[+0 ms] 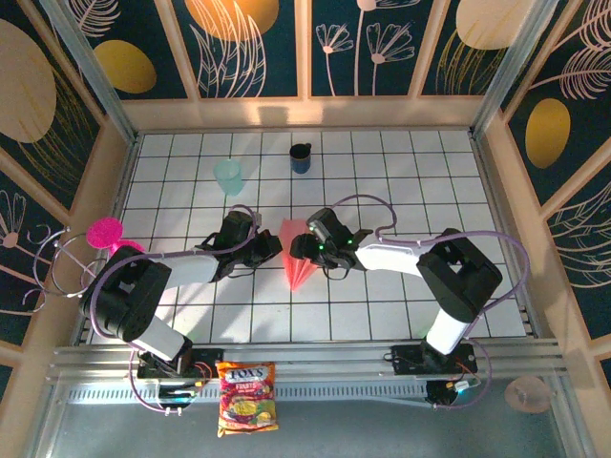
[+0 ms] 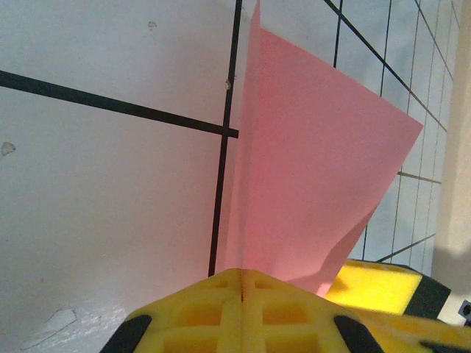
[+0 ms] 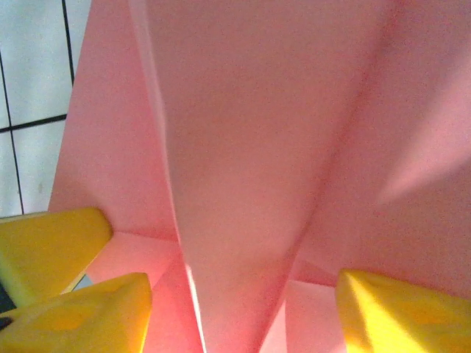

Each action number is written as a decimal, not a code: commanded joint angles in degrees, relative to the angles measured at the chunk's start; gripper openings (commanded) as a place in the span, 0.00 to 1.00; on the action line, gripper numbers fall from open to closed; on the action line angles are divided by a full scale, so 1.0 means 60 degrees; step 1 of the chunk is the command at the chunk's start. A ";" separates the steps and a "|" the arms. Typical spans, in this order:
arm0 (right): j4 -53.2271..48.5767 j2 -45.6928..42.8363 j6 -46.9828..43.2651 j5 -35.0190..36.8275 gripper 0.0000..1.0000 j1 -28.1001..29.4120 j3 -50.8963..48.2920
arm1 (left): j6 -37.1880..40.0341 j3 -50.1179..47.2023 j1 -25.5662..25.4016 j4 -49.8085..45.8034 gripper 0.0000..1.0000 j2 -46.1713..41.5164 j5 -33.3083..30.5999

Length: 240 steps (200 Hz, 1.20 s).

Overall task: Fold a paper plane with a square sheet of paper (pick it up from the middle)
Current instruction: Move the paper plane to the top-center of the table.

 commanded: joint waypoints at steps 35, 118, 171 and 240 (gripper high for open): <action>-0.1176 0.0057 0.0182 0.0141 0.72 0.0503 0.0734 | 0.0043 0.0294 0.0046 -0.0050 0.00 -0.0110 0.0045; -0.1528 0.0632 0.0119 0.0133 0.67 0.0648 0.1307 | 0.0014 0.0309 0.0044 -0.0010 0.00 -0.0086 0.0206; -0.2063 0.0976 0.0213 0.0451 0.52 0.0646 0.1677 | 0.0014 0.0280 0.0039 -0.0036 0.00 -0.0131 0.0209; -0.2331 0.1053 0.0245 0.0614 0.28 0.0577 0.1790 | 0.0064 0.0349 0.0045 -0.0171 0.05 -0.0185 0.0127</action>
